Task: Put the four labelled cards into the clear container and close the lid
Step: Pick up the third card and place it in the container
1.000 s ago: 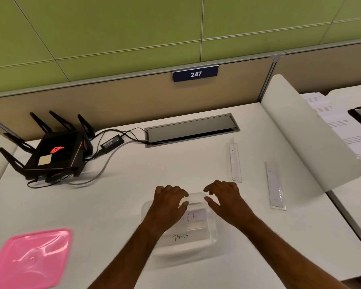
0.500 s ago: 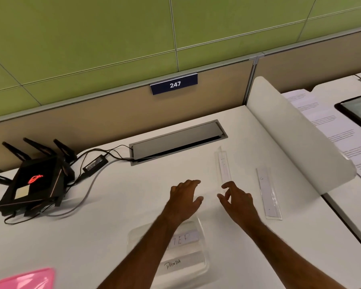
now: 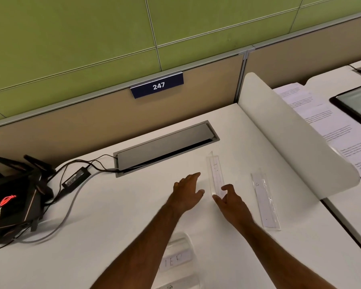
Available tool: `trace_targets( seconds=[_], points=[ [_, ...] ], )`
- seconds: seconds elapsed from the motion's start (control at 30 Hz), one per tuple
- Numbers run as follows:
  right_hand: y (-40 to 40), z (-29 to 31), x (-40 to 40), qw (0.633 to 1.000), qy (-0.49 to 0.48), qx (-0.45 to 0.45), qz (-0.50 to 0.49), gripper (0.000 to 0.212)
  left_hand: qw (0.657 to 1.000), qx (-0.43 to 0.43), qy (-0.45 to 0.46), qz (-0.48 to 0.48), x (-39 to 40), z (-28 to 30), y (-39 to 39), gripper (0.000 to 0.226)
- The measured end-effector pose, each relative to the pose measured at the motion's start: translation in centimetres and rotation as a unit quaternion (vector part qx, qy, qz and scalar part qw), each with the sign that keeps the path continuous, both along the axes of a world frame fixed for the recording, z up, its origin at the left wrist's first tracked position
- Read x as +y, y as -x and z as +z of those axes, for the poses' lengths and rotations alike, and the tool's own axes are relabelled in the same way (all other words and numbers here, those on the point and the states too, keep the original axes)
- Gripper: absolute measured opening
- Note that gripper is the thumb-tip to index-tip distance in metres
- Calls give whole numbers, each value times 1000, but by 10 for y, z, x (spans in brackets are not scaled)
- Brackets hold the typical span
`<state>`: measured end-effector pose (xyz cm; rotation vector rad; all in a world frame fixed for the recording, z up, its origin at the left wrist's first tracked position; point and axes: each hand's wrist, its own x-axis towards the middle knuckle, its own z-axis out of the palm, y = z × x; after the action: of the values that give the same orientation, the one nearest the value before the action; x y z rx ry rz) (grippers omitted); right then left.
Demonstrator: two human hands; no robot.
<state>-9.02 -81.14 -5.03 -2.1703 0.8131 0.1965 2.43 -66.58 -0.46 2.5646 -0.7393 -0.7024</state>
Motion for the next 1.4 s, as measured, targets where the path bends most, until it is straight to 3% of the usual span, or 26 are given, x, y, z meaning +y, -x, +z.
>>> trace_targets(
  seconds=[0.17, 0.4, 0.7, 1.0, 1.4],
  points=[
    [-9, -8, -2, 1000, -12, 19, -2, 41, 1000, 22, -10, 4, -9, -15, -11, 65],
    [-10, -13, -3, 999, 4, -20, 31, 30, 999, 33, -7, -11, -14, -32, -14, 72],
    [-5, 19, 5, 988, -118, -103, 2, 16, 996, -69, 38, -47, 5, -30, -14, 85],
    [8, 76, 19, 937, -322, -136, 1, 21, 972, -207, 80, -69, 43, -3, -16, 83],
    [34, 122, 47, 848, -509, -149, 11, 31, 956, -272, 106, -35, 106, 27, 9, 76]
  ],
)
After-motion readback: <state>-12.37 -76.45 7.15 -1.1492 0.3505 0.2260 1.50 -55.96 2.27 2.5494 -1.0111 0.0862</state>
